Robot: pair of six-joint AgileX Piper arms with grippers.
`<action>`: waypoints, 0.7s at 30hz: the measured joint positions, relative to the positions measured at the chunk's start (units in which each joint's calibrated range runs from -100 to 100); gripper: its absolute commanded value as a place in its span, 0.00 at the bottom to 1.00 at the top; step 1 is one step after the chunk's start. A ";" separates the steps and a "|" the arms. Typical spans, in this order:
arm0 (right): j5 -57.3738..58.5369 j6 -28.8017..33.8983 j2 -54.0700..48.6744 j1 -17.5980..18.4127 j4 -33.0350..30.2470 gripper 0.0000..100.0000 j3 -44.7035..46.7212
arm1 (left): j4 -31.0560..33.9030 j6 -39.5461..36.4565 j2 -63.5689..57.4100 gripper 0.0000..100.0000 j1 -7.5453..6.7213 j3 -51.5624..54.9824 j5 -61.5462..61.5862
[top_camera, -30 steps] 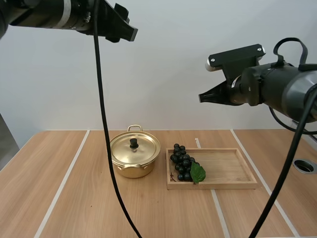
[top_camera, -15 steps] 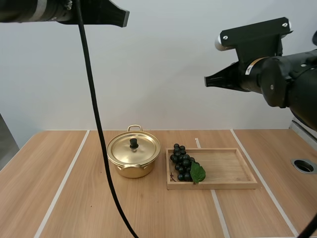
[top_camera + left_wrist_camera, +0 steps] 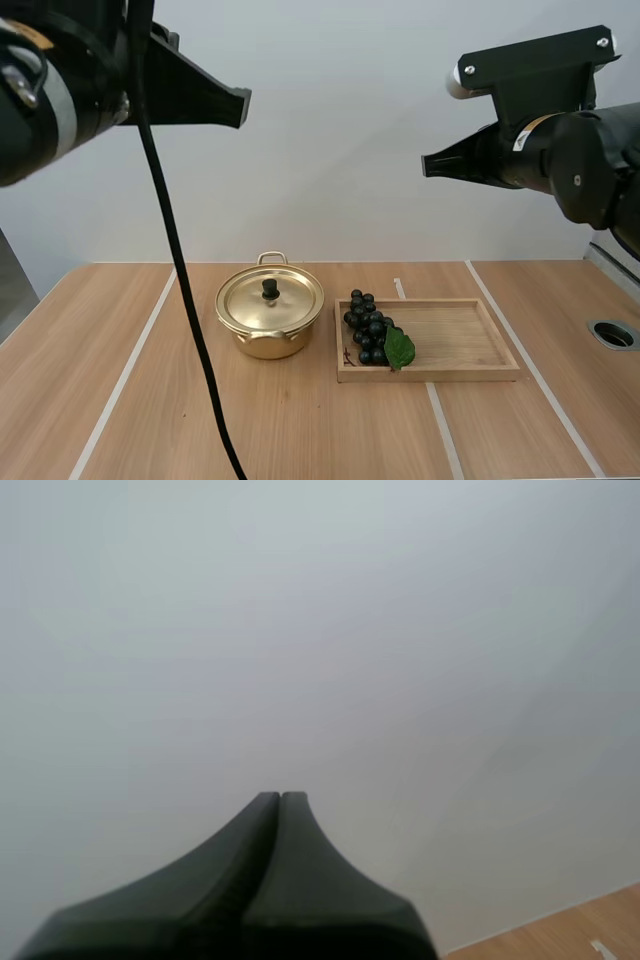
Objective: Open the pot, put the pineapple inside, and close it
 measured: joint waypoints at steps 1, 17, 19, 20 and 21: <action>0.55 0.00 -0.65 0.00 0.00 0.00 0.00 | 0.00 0.00 -1.01 0.00 0.00 1.14 0.00; -5.16 -5.65 -20.16 0.00 10.34 0.00 0.04 | -0.78 -0.19 -20.78 0.00 1.16 16.83 -7.96; -5.77 -5.75 -21.25 0.00 11.34 0.00 0.04 | -0.78 -0.31 -23.46 0.00 1.16 18.57 -8.69; -5.94 -5.75 -21.45 0.00 11.66 0.00 0.04 | -0.78 -0.64 -24.79 0.00 1.16 19.27 -9.41; -5.96 -5.89 -21.63 0.00 11.84 0.00 0.04 | -0.78 -1.02 -25.95 0.00 1.16 19.91 -10.25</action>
